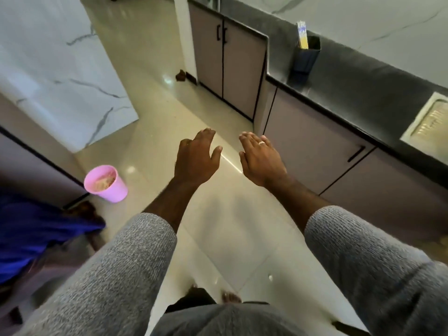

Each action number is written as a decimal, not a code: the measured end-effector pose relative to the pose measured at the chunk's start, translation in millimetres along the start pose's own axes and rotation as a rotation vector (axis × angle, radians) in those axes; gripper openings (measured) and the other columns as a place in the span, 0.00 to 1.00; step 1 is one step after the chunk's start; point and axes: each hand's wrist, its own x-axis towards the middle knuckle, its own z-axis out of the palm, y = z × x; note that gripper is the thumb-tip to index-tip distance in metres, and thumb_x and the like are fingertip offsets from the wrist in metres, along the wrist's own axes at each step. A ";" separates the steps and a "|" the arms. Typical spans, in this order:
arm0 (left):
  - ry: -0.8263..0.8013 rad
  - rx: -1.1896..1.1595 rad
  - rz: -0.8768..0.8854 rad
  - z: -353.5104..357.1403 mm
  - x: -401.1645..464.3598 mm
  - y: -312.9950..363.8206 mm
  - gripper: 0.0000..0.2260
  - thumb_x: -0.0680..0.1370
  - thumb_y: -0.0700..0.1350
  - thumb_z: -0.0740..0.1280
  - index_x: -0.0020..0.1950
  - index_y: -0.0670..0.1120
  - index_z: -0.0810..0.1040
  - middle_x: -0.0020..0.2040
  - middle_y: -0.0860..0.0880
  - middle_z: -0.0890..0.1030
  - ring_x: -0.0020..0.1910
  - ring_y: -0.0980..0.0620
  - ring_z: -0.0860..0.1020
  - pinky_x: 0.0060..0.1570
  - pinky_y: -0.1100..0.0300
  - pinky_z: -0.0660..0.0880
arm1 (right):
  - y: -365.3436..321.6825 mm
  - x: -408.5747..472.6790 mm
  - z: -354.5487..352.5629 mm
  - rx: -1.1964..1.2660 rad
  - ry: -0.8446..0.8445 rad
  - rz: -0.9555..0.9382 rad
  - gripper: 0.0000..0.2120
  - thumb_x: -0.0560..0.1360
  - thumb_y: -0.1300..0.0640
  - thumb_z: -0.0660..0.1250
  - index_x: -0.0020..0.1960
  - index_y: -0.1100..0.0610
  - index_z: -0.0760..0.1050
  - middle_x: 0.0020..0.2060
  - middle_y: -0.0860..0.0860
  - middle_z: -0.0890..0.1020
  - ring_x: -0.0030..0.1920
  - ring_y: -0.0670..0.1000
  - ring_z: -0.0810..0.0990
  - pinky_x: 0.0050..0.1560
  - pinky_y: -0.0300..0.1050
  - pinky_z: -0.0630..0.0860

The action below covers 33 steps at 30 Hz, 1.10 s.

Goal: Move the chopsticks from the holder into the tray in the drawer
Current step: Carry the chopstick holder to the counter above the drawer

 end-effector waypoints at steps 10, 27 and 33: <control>-0.020 -0.033 0.150 40.5 200.1 -7.9 0.20 0.80 0.47 0.67 0.69 0.39 0.76 0.66 0.40 0.80 0.58 0.37 0.81 0.61 0.47 0.72 | 78.1 147.0 0.1 0.027 0.164 0.194 0.20 0.81 0.55 0.56 0.72 0.59 0.68 0.64 0.58 0.79 0.64 0.58 0.78 0.70 0.54 0.70; -0.243 -0.300 0.177 158.6 494.0 3.9 0.15 0.79 0.53 0.63 0.57 0.48 0.83 0.49 0.46 0.86 0.50 0.43 0.83 0.52 0.50 0.80 | 231.3 340.2 -11.9 -0.005 0.312 0.651 0.13 0.80 0.51 0.56 0.59 0.56 0.74 0.41 0.57 0.84 0.40 0.60 0.83 0.41 0.54 0.80; -0.289 -0.329 0.133 228.5 589.4 31.9 0.19 0.75 0.56 0.60 0.58 0.50 0.84 0.51 0.48 0.86 0.50 0.47 0.83 0.51 0.52 0.81 | 326.6 395.9 -0.2 0.049 0.288 0.715 0.12 0.81 0.51 0.57 0.59 0.55 0.74 0.44 0.58 0.84 0.42 0.61 0.82 0.40 0.49 0.75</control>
